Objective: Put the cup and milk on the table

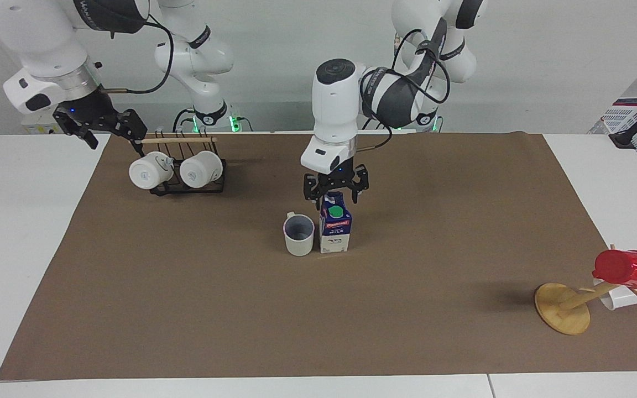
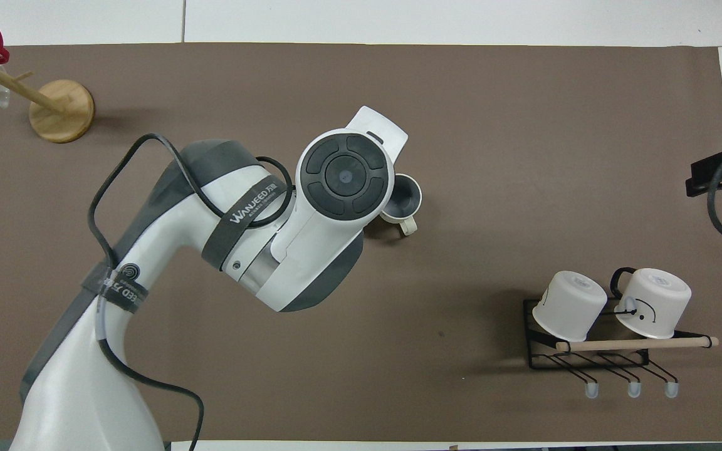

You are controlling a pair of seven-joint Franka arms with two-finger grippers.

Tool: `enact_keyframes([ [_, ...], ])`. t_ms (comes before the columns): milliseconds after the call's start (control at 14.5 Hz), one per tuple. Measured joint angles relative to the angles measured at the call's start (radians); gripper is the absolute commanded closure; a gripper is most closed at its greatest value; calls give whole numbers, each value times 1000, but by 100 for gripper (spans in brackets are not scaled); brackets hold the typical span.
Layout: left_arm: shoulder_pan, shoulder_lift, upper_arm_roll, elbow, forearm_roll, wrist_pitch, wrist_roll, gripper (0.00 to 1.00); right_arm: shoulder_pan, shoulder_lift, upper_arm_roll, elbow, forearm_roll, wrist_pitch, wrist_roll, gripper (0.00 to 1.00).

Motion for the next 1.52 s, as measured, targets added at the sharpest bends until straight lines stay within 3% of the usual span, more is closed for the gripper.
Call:
enact_keyframes([
  [277, 41, -78, 8, -4, 0, -52, 29, 0, -1, 0, 0, 0, 0, 0, 0, 0],
  [761, 310, -141, 18, -71, -50, -84, 401, 0, -1, 0, 0, -2, 3, -2, 0, 0],
  [1106, 463, -238, 20, -134, -100, -119, 576, 0, -2, 0, 0, -2, 3, -2, 0, 0],
  [1521, 619, -318, 27, -118, -186, -226, 835, 0, -5, 0, -3, -2, 3, -2, 0, 0],
])
